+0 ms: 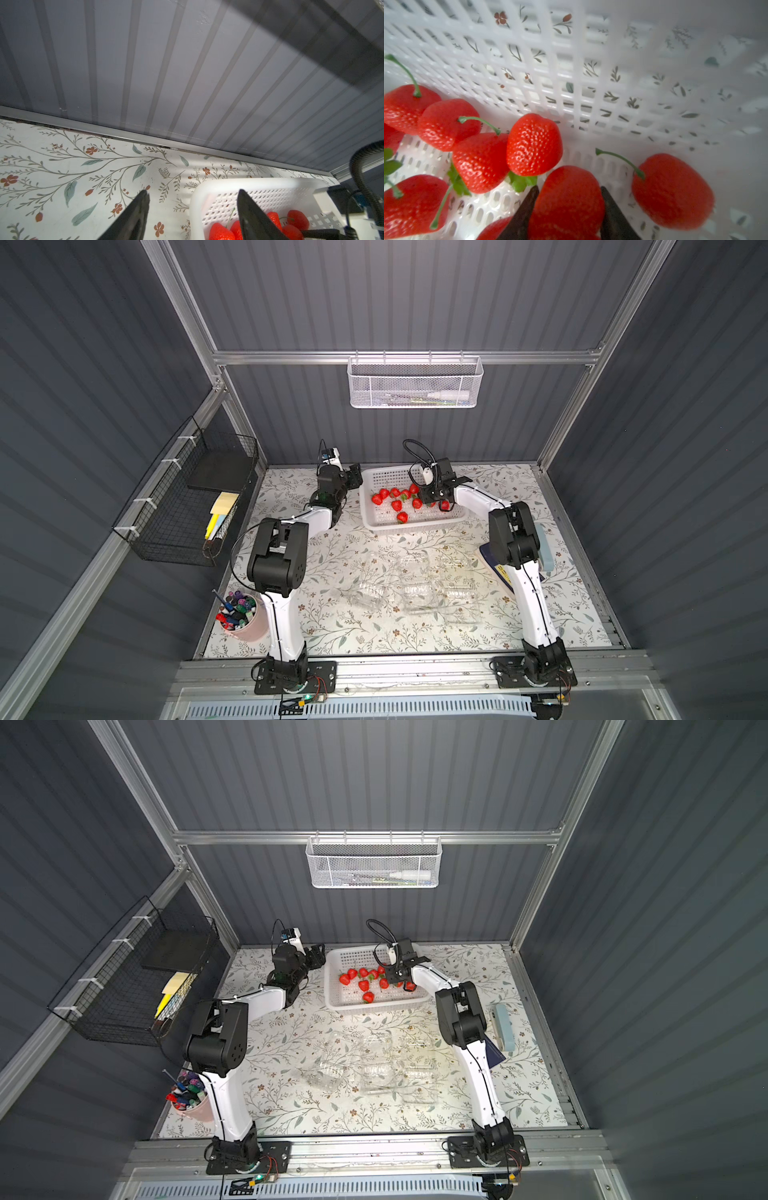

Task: Pack strawberries into containers
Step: Pick up the strawberry from the basket.

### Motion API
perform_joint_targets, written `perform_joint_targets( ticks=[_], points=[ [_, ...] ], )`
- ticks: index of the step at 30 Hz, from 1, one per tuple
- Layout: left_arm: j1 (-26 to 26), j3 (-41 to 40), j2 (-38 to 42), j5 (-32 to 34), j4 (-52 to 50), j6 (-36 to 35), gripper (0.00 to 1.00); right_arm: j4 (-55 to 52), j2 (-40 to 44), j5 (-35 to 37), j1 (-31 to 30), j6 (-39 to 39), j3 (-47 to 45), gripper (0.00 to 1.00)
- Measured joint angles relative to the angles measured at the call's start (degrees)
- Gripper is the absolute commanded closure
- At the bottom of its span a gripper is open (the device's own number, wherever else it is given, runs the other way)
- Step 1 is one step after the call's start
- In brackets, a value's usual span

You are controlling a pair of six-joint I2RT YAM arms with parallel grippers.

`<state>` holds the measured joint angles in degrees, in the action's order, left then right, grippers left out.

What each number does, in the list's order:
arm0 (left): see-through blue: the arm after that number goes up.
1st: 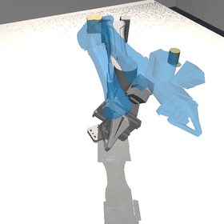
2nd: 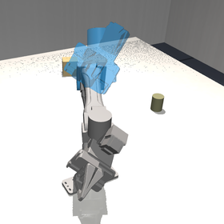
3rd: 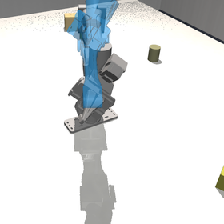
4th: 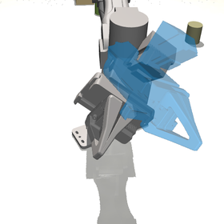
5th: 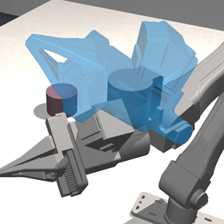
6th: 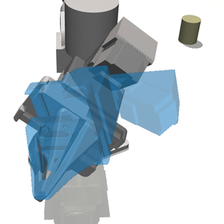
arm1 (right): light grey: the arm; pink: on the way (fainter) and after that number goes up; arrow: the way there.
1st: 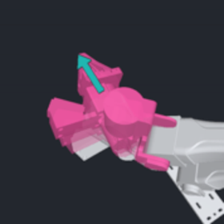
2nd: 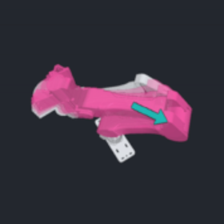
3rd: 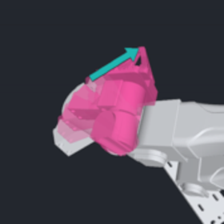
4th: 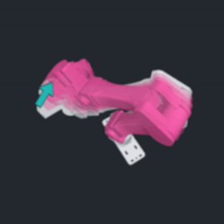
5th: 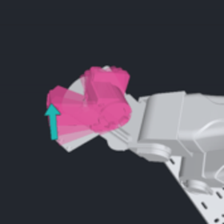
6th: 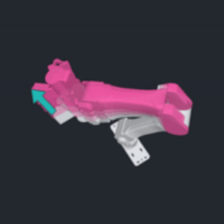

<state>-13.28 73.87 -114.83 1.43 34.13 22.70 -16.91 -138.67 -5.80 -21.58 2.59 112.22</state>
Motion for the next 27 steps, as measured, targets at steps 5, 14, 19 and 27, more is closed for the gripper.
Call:
perform_joint_targets(
  ticks=[5, 14, 19, 27],
  points=[
    [-0.1, -2.0, 0.0, 0.0, -0.6, 0.0, 0.34, 2.1, 4.2, -0.5, 0.0, 0.3, -2.2, 0.87],
    [-0.4, -3.1, 0.6, 0.0, -1.5, 0.4, 0.34, 3.6, 11.2, -2.9, 0.0, 2.0, -6.7, 0.88],
    [-0.9, -6.5, 3.7, 0.0, -1.6, 1.1, 0.34, 2.3, 18.1, -4.4, -0.3, 4.7, -12.3, 0.88],
    [-1.7, -10.4, 10.4, 0.0, -0.4, 2.6, 0.33, 0.1, 38.3, -4.6, -6.7, 9.4, -31.2, 0.90]
  ],
)
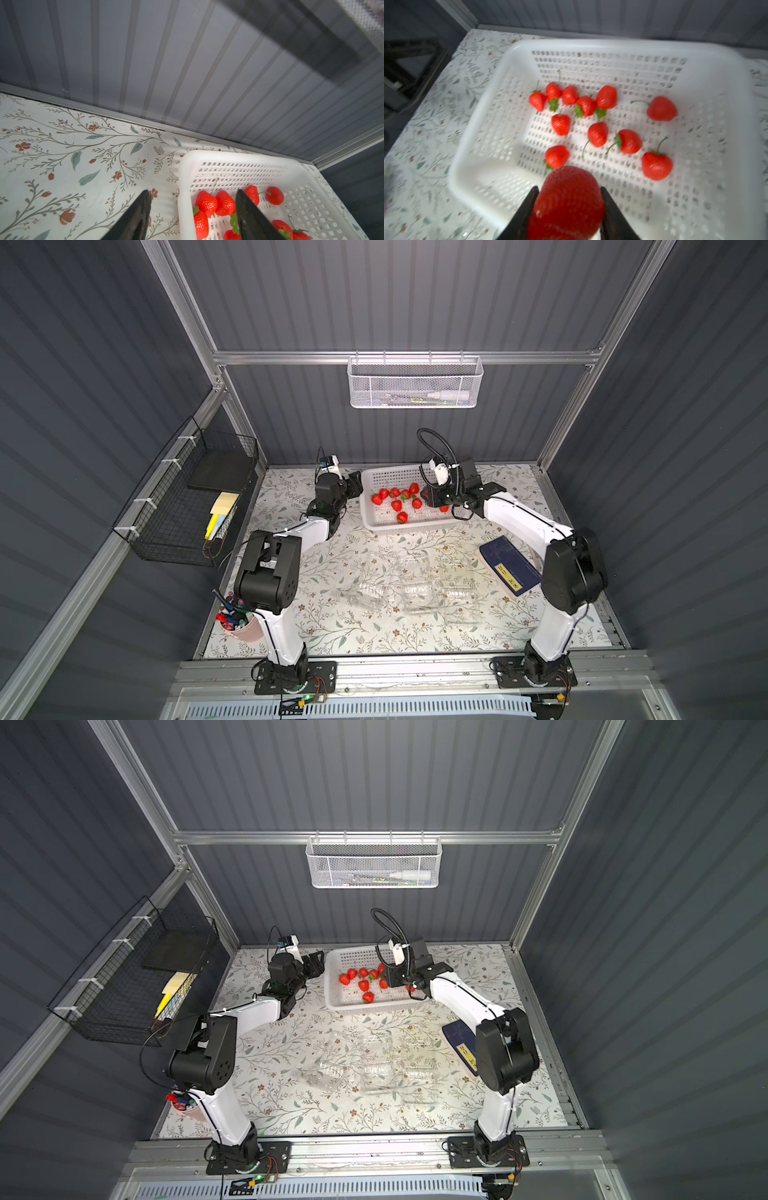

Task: Pack strawberries into containers
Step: Pick up the strawberry from the basket, then place the strawberry in the packing box.

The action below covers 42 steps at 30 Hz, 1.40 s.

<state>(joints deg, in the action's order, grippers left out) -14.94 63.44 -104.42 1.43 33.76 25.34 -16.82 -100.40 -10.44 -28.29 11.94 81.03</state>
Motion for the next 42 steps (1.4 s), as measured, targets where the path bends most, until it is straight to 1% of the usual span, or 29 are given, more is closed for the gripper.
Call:
perform_joint_targets(
  ticks=[4, 8, 14, 19, 21, 23, 24, 33, 36, 38, 42],
  points=[
    [0.0, -0.7, 1.7, 0.0, 0.1, 0.8, 0.33, -4.0, 8.0, 0.2, -7.3, 1.2, -7.6, 0.90],
    [-0.2, -1.2, 2.3, 0.0, 0.1, 1.5, 0.33, -10.9, 12.3, 0.0, -14.1, 3.2, -13.0, 0.89],
    [-0.4, -1.3, 2.3, 0.0, 0.1, 2.3, 0.33, -18.7, 13.2, -0.6, -20.4, 6.3, -18.3, 0.87],
    [-0.5, -1.3, 2.3, 0.2, 0.1, 2.4, 0.32, -22.2, 11.6, -1.9, -24.3, 7.7, -19.6, 0.85],
    [-0.5, -1.3, 2.3, 0.5, 0.1, 2.4, 0.32, -22.3, 10.6, -2.7, -25.4, 8.2, -19.9, 0.80],
    [-0.5, -1.4, 2.5, 0.7, 0.0, 2.4, 0.31, -22.4, 9.4, -3.4, -26.3, 8.7, -20.5, 0.67],
    [-0.5, -1.4, 2.6, 0.8, 0.0, 2.4, 0.30, -22.5, 9.0, -3.6, -26.6, 8.7, -20.7, 0.63],
    [-0.5, -1.8, 2.8, 1.0, 0.1, 2.3, 0.28, -22.1, 7.2, -3.5, -27.3, 10.3, -21.0, 0.32],
    [-0.5, -2.0, 2.8, 1.2, 0.1, 2.3, 0.27, -22.0, 7.3, -2.7, -27.3, 10.2, -21.0, 0.31],
    [-0.5, -2.2, 2.8, 1.4, 0.0, 2.3, 0.27, -22.0, 7.7, -1.6, -27.3, 10.3, -21.0, 0.33],
    [-0.5, -2.3, 2.8, 1.6, 0.0, 2.3, 0.27, -22.0, 11.6, 2.4, -27.2, 10.0, -20.8, 0.35]
  ],
)
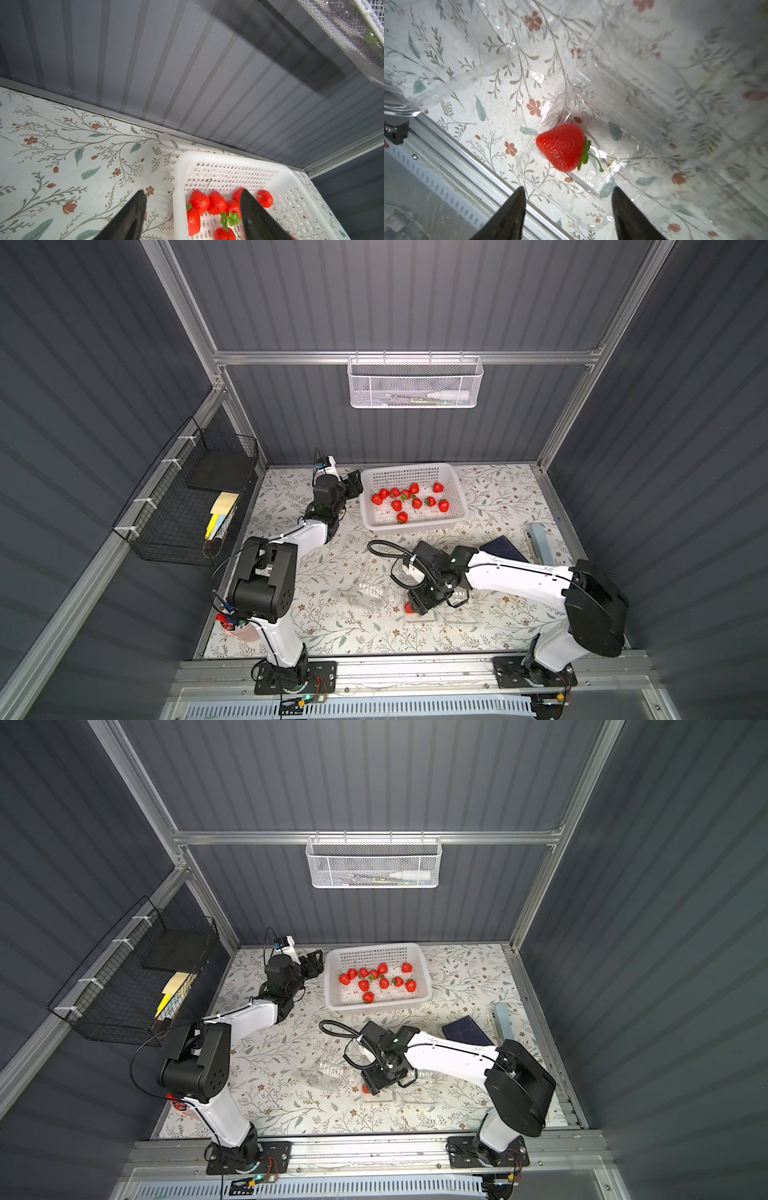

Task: Pack strawberries into containers
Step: Place the strawberry in the packing box, then pick up the strawberry from the basket.

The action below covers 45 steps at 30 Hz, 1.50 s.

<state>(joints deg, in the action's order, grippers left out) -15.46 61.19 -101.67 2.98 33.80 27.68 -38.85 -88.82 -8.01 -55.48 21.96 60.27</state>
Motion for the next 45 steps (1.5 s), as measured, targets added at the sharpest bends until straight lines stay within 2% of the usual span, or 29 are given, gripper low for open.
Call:
perform_joint_targets(
  ticks=[5, 11, 15, 19, 23, 31, 36, 41, 45],
  points=[
    [-0.1, -0.4, 0.0, 0.0, 0.1, 0.0, 0.27, 1.4, 6.0, 6.8, 3.1, -4.4, 5.6, 0.35],
    [-0.4, -1.4, 0.0, 0.9, 0.0, 0.0, 0.27, 10.3, 6.1, 8.5, 15.5, -7.0, 13.9, 0.34],
    [-0.6, -1.4, -0.1, 1.6, 0.0, 0.0, 0.27, 15.0, -0.7, 8.8, 21.5, -9.2, 20.9, 0.34],
    [-0.6, -1.4, -1.1, 1.7, 0.4, 0.0, 0.31, 18.3, -10.7, 8.6, 24.9, -11.9, 29.0, 0.40],
    [-0.7, -1.8, -3.3, 1.4, 0.9, 0.0, 0.35, 19.5, -21.0, 8.5, 27.8, -13.4, 36.9, 0.41],
    [-2.2, -2.6, -6.2, 0.5, 2.3, 0.0, 0.33, 20.5, -42.3, 9.1, 30.9, -14.6, 53.9, 0.33],
    [-2.6, -2.6, -7.8, 0.0, 3.3, 0.2, 0.33, 20.7, -49.8, 9.6, 30.8, -14.7, 60.3, 0.31],
    [-3.0, -2.6, -9.4, -0.5, 4.4, 0.9, 0.34, 22.4, -52.4, 9.6, 30.8, -13.9, 60.8, 0.31],
    [-3.1, -2.6, -10.0, -1.1, 5.7, 1.3, 0.40, 24.5, -54.2, 9.5, 30.8, -13.0, 60.8, 0.31]
  ],
)
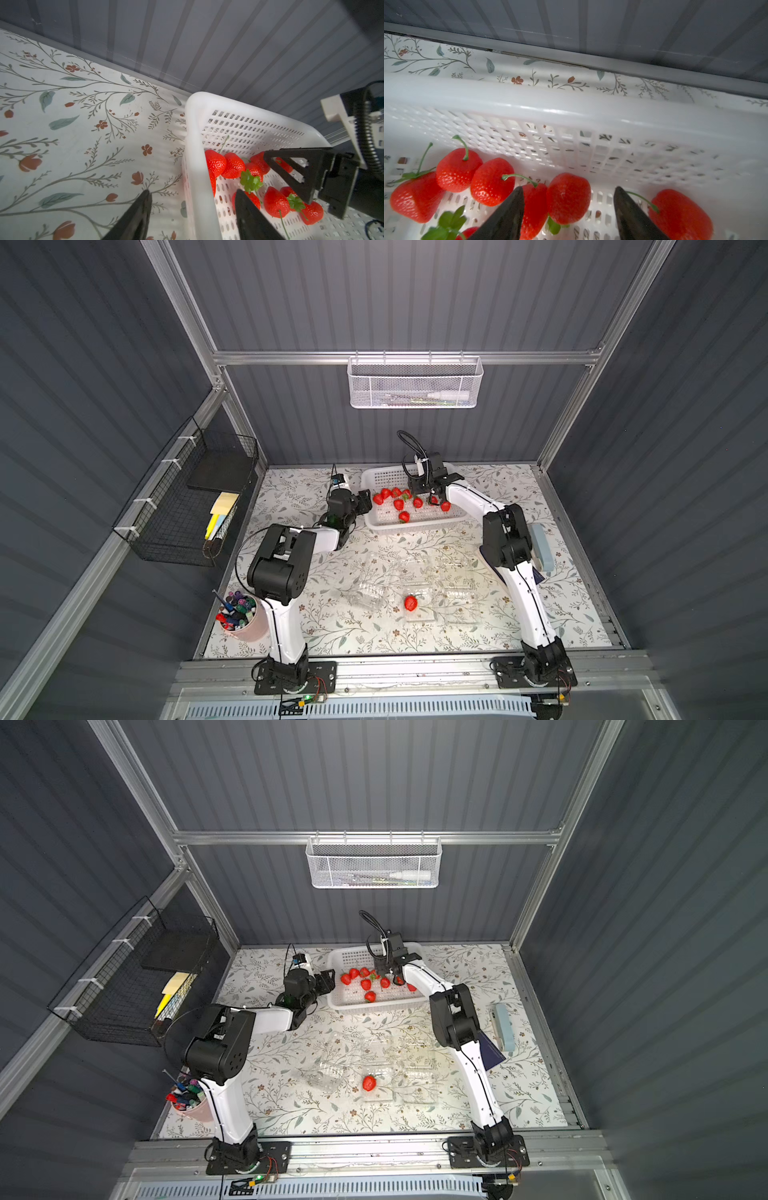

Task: Pack strawberries into containers
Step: Pick up the strawberry from the basket.

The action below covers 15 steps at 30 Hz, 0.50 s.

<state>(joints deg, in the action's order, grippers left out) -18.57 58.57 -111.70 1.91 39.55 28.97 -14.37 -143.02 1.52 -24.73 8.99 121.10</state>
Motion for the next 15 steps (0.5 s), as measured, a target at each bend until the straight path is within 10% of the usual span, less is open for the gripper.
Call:
perform_joint_targets(
  ticks=[15],
  points=[
    [-0.3, 0.0, -0.4, -0.1, 0.2, 0.1, 0.40, 0.9, -4.7, 3.0, 0.0, 5.3, 4.7, 0.46]
  ],
)
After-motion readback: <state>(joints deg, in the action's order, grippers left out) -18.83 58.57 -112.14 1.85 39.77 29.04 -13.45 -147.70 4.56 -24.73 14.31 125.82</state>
